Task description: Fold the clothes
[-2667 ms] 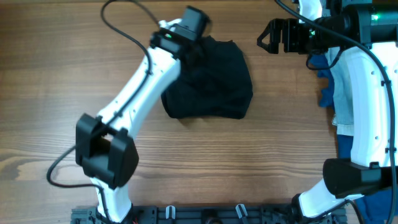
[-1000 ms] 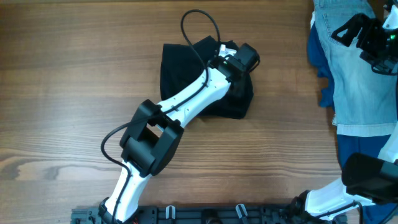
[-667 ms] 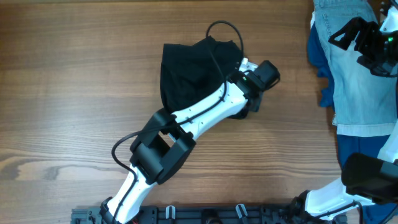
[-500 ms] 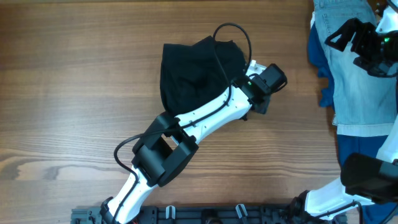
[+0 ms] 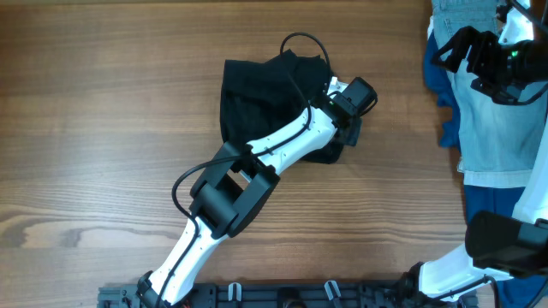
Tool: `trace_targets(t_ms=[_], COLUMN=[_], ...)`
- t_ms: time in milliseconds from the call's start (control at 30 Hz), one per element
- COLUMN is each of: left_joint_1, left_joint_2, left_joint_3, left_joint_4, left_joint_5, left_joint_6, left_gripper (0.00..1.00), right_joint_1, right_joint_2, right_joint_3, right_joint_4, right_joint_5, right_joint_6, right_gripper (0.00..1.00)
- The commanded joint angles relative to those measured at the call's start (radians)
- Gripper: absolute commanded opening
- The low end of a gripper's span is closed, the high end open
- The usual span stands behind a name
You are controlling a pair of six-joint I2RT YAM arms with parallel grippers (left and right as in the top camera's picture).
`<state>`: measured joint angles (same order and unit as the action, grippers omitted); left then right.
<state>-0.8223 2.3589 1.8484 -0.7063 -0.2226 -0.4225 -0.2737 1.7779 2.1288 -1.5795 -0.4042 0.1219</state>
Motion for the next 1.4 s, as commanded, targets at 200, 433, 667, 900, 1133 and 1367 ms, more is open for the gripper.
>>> trace_targets(t_ms=[200,433,667,900,1133,1367], left_joint_1=[0.063,0.161,0.156,0.15,0.156,0.305], left_joint_2=[0.061,0.061,0.006,-0.2,-0.407,-0.481], left_joint_3=[-0.008,-0.008,-0.002,-0.002,-0.002,-0.002], left_joint_4=[-0.069,-0.124,-0.126,-0.171,-0.202,-0.275], left_joint_5=[0.1,0.129,0.009,-0.104,-0.259,-0.288], left_joint_6=[0.01,-0.089,-0.095,-0.099,-0.078,-0.083], left_gripper=[0.33,0.04,0.04,0.04,0.04,0.04], right_joint_1=[0.002,0.002,0.002,0.002,0.002,0.002], right_joint_2=[-0.032,-0.032,-0.032,-0.032,-0.032,-0.031], right_joint_3=[0.003,0.003,0.003,0.003,0.003,0.003], right_joint_4=[-0.008,-0.008,-0.006,-0.003,0.0,0.0], right_joint_5=[-0.012,-0.012,-0.012,-0.012,-0.011,-0.011], right_joint_6=[-0.017,-0.014,-0.014,-0.015,-0.017,-0.017], right_gripper=[1.0,1.0,1.0,1.0,1.0,0.99])
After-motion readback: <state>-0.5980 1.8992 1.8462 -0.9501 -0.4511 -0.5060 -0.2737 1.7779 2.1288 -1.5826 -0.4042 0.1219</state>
